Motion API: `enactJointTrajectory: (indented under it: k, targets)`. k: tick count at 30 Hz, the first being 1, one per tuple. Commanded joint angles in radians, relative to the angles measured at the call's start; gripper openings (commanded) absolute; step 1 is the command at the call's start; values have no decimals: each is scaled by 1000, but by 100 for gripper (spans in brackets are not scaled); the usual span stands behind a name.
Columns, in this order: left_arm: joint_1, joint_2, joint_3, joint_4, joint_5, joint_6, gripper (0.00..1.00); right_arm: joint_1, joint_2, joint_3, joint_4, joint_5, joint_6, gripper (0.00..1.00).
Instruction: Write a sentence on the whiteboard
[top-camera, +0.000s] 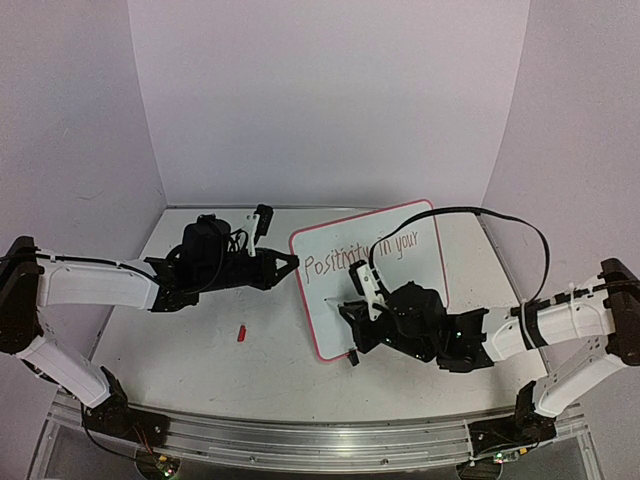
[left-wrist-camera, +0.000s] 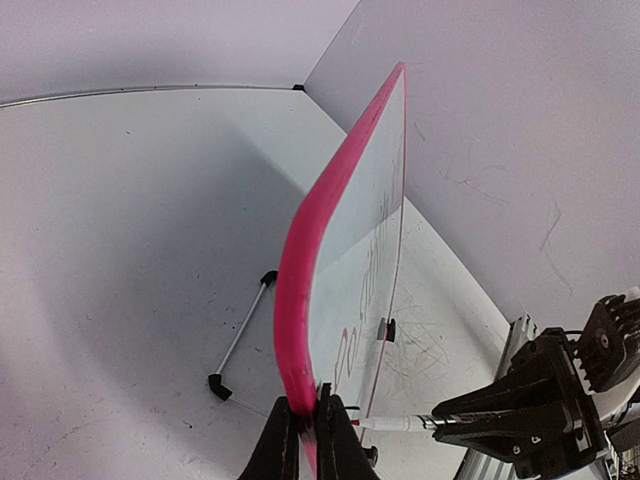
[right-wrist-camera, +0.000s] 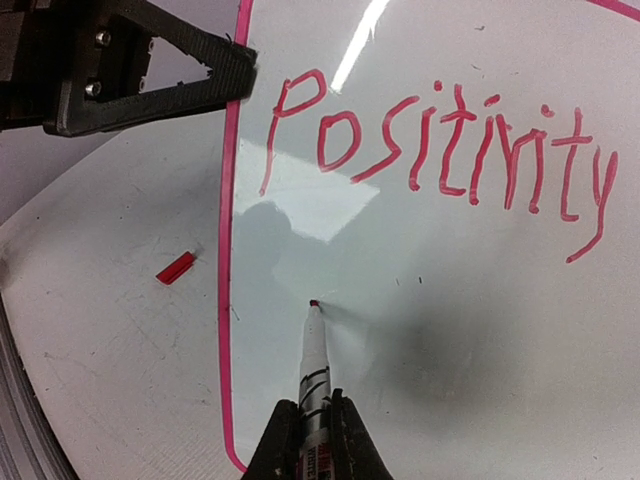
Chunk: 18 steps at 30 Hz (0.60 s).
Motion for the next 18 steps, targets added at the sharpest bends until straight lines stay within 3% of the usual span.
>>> enactJointTrajectory:
  k: [1,18]
  targets:
    - [2,11,28,-21,-51,46,0,5,15,24,19,-1,10,0]
    - [2,12,28,-23,-51,45,0,12,31,18,5,-28,20,0]
